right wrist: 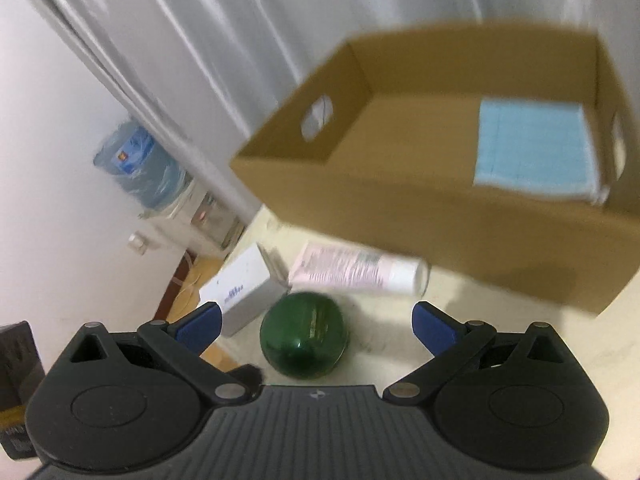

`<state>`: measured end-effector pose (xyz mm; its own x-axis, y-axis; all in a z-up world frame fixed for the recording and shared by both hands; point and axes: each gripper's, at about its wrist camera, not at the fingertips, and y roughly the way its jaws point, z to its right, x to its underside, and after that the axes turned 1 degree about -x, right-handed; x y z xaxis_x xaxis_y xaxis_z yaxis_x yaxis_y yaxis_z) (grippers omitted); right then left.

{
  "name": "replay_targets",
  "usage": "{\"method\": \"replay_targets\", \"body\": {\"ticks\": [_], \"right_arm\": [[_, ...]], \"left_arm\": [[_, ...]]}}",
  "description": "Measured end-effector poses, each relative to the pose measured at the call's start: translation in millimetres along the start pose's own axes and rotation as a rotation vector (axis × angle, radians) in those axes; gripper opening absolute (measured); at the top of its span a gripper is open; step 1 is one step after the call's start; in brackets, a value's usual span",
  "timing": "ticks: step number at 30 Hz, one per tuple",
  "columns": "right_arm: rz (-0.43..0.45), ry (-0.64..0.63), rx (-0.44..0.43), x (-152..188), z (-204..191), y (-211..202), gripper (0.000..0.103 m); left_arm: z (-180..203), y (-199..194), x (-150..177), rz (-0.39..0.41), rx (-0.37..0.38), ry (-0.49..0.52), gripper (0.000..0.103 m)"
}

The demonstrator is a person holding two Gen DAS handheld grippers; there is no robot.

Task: Organize objects
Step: 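Move the right tool down toward the dark green round jar, then position the right gripper fingers around the green jar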

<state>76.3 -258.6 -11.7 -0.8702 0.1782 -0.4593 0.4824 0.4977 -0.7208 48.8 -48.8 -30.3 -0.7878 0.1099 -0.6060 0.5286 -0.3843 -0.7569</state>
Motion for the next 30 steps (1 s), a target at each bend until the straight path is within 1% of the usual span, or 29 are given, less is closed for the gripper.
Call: {"method": "replay_targets", "body": {"ticks": [4,8,11,12,13,14,16,21,26,30], "right_arm": [[-0.078,0.053,-0.032,-4,12,26,0.101],[-0.127,0.075,-0.040,-11,18,44,0.097],[-0.166,0.079,-0.049,-13,18,59,0.092],[-0.179,0.081,-0.051,-13,19,63,0.087],[-0.198,0.084,-0.049,-15,19,68,0.080],[-0.217,0.089,-0.053,-16,21,73,0.078],[-0.247,0.117,-0.092,-17,24,79,0.076],[-0.274,0.110,-0.121,-20,22,83,0.071],[-0.279,0.106,-0.123,-22,24,81,0.072],[-0.277,0.112,-0.114,-22,31,76,0.072]], "left_arm": [[5,20,0,-0.042,0.008,0.054,0.103],[7,32,-2,-0.063,0.026,0.079,0.102],[8,42,-4,-0.081,0.036,0.094,0.102],[9,44,-4,-0.087,0.039,0.100,0.102],[10,47,-5,-0.094,0.044,0.105,0.102],[10,50,-5,-0.101,0.048,0.108,0.102],[12,54,-5,-0.107,0.044,0.113,0.102],[15,58,-4,-0.108,0.042,0.114,0.102],[18,56,-2,-0.108,0.046,0.109,0.102],[25,55,1,-0.113,0.069,0.104,0.102]]}}
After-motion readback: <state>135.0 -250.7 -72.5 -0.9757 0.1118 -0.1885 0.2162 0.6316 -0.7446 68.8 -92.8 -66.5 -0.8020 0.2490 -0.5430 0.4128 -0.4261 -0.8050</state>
